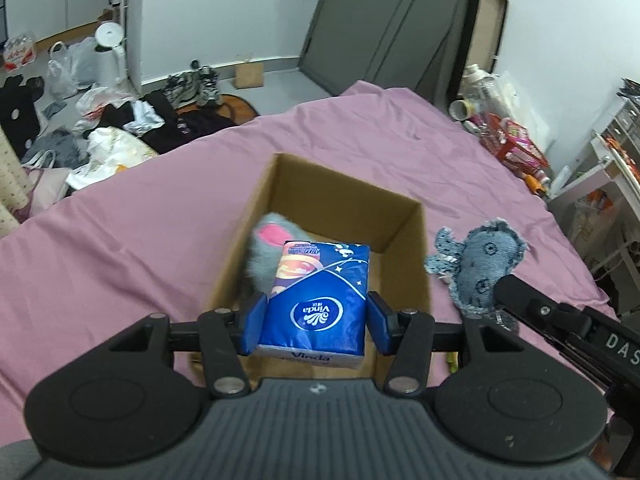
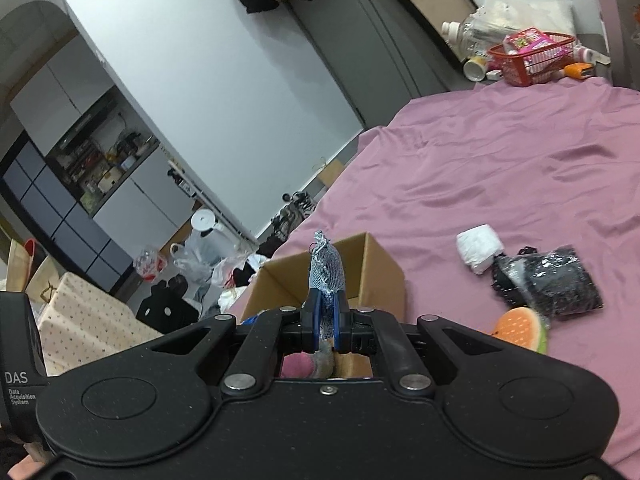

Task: Organize soft objects
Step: 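Carry the tissue pack in the left tool while the right tool carries the plush to the box, then open the left tool over the box while the right tool releases the blue-grey plush inside, then withdraw both tools from the box and move the left tool toward the burger plush, then grasp the burger plush with the left tool while the right tool grasps the black bag, then carry the burger plush in the left tool while the right tool carries the bag to the box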

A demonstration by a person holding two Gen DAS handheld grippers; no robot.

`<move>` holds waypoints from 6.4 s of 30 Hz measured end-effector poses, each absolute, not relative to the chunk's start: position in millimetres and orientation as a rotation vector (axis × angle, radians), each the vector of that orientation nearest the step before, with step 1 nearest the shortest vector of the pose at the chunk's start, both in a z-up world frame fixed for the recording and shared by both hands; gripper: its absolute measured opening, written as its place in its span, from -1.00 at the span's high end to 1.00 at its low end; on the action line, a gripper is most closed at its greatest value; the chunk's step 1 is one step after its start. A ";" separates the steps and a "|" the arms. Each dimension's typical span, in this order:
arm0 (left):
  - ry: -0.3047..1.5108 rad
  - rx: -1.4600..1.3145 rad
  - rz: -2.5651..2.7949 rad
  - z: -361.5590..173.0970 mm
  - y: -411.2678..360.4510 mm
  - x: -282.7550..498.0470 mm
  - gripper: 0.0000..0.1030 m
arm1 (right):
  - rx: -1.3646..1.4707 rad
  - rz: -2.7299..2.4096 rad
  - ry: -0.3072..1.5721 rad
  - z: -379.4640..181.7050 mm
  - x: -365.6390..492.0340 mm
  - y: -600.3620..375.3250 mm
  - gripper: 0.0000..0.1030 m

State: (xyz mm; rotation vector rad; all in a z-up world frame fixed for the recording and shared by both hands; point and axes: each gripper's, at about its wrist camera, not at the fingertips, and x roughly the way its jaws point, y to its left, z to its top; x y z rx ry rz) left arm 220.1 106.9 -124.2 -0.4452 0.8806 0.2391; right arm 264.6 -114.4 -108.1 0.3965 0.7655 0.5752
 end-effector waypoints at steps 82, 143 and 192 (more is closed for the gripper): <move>1.047 -0.246 0.215 -142.4 -76.8 291.2 -0.96 | 0.570 0.405 1.036 -140.8 338.8 -290.7 -0.99; 0.913 -0.413 0.151 -130.1 -44.8 275.7 0.14 | 0.482 0.355 0.945 -141.3 339.8 -269.1 0.58; 0.804 -0.451 0.222 -84.6 85.6 252.4 0.14 | 0.484 0.510 0.795 -75.4 306.4 -161.8 0.57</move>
